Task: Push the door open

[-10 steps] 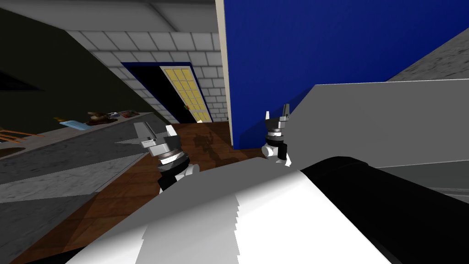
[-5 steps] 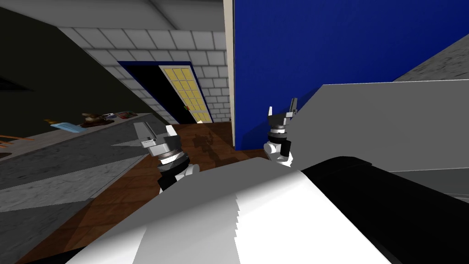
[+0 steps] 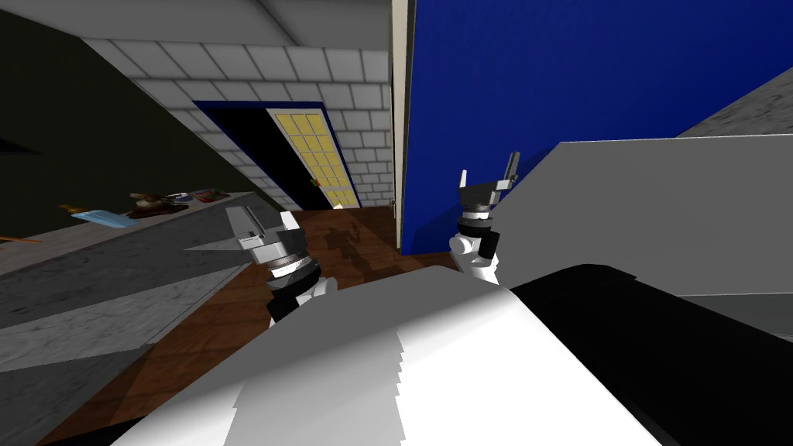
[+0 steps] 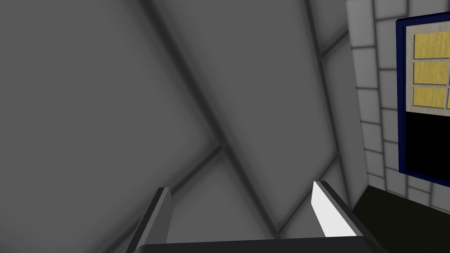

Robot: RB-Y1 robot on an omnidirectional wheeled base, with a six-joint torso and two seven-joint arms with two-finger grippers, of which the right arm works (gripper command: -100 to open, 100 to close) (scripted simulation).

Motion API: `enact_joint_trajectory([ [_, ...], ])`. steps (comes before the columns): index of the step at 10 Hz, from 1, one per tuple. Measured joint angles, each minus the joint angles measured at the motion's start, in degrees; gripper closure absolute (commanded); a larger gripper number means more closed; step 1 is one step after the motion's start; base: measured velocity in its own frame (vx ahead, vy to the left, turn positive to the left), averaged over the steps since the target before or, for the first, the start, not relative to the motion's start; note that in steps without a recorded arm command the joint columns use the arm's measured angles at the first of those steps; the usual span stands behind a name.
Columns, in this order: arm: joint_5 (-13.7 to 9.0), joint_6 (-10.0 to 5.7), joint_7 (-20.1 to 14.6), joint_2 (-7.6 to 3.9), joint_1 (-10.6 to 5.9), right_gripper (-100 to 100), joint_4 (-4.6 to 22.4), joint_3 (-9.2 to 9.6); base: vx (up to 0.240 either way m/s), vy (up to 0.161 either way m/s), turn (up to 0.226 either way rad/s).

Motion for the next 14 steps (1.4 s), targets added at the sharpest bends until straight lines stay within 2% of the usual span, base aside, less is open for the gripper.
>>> enact_joint_trajectory([
  [6, -6.32, -1.07, -1.61, -4.59, -3.82, -100, 0.53, -2.23, 0.074, 0.098, -0.02],
  [10, -10.63, -1.4, -2.75, -7.44, -5.6, -100, 0.08, -4.09, 0.07, 0.085, -0.02],
  [14, -15.19, -2.04, -3.96, -10.72, -8.58, -100, 0.69, -5.81, 0.08, 0.095, -0.019],
])
